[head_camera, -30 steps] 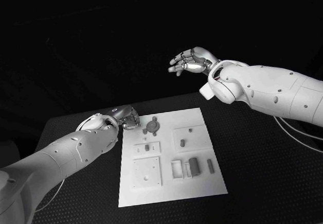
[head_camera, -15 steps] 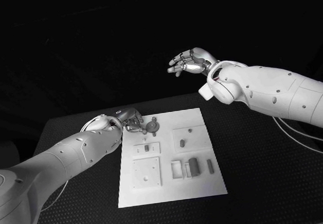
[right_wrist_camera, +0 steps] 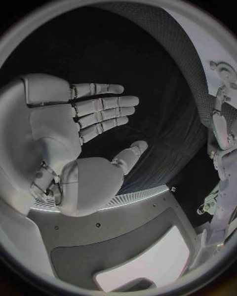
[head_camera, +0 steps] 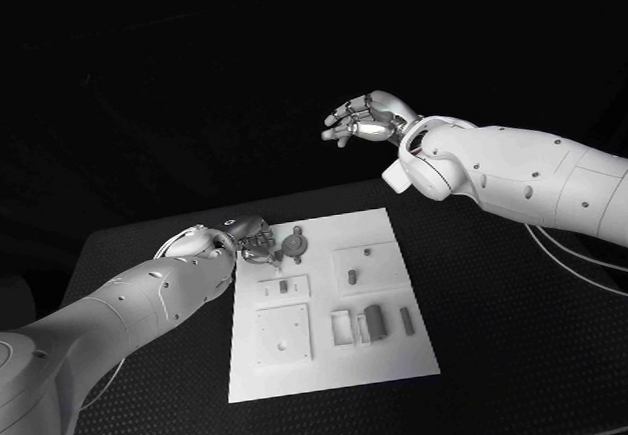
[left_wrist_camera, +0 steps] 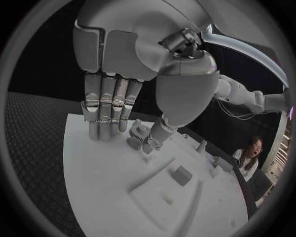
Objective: Assemble the parts on the task board
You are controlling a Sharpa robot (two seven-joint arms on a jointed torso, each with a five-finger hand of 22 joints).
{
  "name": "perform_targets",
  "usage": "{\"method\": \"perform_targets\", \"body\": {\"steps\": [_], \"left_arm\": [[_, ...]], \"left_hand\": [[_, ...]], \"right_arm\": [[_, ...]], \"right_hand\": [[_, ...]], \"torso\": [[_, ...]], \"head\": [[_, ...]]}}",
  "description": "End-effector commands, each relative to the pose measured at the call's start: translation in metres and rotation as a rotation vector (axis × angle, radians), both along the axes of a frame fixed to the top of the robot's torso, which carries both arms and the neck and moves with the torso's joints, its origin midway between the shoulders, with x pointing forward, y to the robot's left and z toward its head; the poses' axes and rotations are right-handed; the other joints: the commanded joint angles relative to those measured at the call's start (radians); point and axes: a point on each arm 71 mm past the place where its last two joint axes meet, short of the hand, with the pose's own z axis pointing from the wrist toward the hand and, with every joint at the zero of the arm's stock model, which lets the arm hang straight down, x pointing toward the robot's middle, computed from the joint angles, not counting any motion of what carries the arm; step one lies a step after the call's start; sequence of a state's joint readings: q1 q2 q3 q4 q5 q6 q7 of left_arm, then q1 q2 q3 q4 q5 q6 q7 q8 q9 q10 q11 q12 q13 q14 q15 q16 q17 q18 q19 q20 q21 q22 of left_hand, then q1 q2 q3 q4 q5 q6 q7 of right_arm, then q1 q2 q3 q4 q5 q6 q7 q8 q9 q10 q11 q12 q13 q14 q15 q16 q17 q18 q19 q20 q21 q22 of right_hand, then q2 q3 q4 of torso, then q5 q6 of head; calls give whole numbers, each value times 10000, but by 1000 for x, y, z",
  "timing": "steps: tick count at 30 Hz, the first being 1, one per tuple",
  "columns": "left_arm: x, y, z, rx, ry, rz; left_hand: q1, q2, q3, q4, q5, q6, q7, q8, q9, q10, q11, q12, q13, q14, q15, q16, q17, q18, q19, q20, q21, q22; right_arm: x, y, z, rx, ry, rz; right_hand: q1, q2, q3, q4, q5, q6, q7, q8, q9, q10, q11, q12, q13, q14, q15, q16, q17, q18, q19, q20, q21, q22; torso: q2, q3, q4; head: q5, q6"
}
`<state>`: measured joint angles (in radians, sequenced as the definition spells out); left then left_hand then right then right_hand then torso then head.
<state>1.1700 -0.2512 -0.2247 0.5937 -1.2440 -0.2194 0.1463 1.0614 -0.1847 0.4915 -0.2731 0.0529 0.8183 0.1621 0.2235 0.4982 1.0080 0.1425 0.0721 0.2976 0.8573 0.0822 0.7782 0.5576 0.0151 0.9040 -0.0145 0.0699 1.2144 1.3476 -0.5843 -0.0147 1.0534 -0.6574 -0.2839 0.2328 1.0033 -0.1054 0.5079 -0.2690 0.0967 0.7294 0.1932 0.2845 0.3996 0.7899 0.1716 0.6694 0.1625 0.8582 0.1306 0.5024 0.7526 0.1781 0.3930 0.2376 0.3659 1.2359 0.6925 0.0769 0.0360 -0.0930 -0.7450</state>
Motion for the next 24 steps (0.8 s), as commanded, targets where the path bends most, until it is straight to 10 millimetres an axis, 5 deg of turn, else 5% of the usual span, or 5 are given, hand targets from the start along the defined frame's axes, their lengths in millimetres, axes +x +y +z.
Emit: {"method": "perform_targets", "body": {"steps": [1,11,24], "left_arm": [[-6,-3,-11,324,533,-232],[-9,-8,-16,233,455,-337],[-11,-12,-22,240,432,-275]], "left_hand": [[76,49,58,14,-10,119,-18,85,23,109,-15,47,47,-96,-1,29,15,-46,-71,-31,-19,14],[215,499,92,-92,-9,471,-226,320,76,389,-173,132,203,-33,-44,96,41,-35,-4,-64,-5,51],[194,509,54,-90,-19,700,-212,440,73,710,-160,255,407,35,-73,135,47,-40,79,-94,-5,77]], "right_arm": [[0,1,1,2,-28,126],[0,5,0,10,-25,176],[0,6,0,15,-15,205]], "right_hand": [[-46,65,9,58,-14,-79,407,34,-18,-33,-8,56,-18,76,-15,-35,-10,-159,23,-3,-49,10],[-51,68,8,62,-14,-80,408,36,-20,-32,-8,58,-22,77,-15,-35,-11,-158,26,-3,-54,15],[-57,70,5,67,-14,-81,408,38,-23,-32,-8,61,-27,76,-14,-36,-13,-158,28,-3,-62,23]], "torso": [[0,-7,12],[2,-5,4],[1,-4,7]], "head": [[-19,-10],[-50,-21],[-92,-47]]}}
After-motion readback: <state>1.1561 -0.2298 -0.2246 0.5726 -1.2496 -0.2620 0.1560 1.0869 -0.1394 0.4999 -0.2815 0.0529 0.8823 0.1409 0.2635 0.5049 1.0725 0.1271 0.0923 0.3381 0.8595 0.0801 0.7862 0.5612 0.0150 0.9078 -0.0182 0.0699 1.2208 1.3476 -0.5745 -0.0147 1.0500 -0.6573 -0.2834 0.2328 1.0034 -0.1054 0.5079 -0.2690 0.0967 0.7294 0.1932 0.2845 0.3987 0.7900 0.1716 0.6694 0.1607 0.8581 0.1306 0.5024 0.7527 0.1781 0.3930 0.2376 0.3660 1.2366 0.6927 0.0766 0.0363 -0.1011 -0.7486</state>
